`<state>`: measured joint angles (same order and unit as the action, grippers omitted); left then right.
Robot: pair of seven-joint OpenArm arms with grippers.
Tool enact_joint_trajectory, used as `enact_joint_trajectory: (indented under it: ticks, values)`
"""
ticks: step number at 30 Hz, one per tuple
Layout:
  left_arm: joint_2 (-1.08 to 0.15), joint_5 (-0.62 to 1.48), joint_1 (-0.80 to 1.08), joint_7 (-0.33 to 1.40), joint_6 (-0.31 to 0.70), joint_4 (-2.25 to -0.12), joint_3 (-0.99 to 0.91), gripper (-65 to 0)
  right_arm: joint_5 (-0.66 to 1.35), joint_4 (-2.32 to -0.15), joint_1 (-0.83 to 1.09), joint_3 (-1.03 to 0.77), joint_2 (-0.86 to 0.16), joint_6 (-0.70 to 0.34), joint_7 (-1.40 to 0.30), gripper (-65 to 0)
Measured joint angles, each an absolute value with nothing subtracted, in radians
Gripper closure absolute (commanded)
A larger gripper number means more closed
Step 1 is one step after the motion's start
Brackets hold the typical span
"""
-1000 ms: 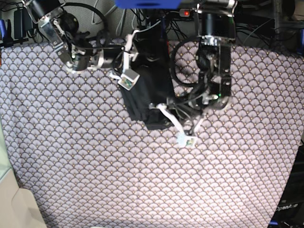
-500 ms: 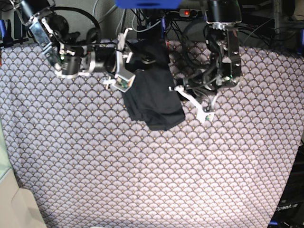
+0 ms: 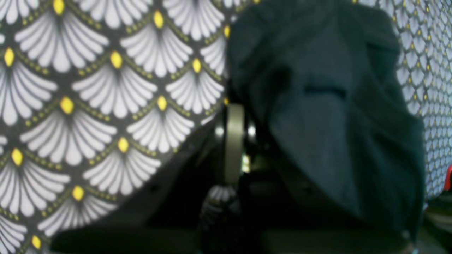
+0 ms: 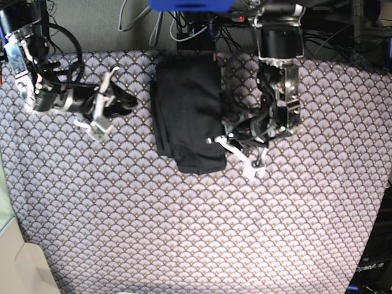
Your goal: Fold the T-shirt properly
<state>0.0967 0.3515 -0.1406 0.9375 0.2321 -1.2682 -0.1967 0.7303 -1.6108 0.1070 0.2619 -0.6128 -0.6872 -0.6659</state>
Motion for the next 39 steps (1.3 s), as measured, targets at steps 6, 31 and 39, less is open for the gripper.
enact_joint_trajectory:
  ticks: [6,31,39]
  values:
    - [0.123,0.341,-0.181,0.868,0.232,-1.194,-0.191,0.0,0.729,-1.555,0.189,0.265,-0.579,-0.685,-0.608,-13.3]
    - [-0.058,0.347,0.22,1.157,0.242,-1.845,-0.251,0.0,0.719,-1.586,0.389,0.043,-0.645,-0.684,-0.585,-11.9]
    - [-0.094,0.349,0.487,1.168,0.241,-1.983,-0.244,0.0,0.737,-1.727,0.645,-0.192,-0.64,-0.688,-0.577,-8.3]
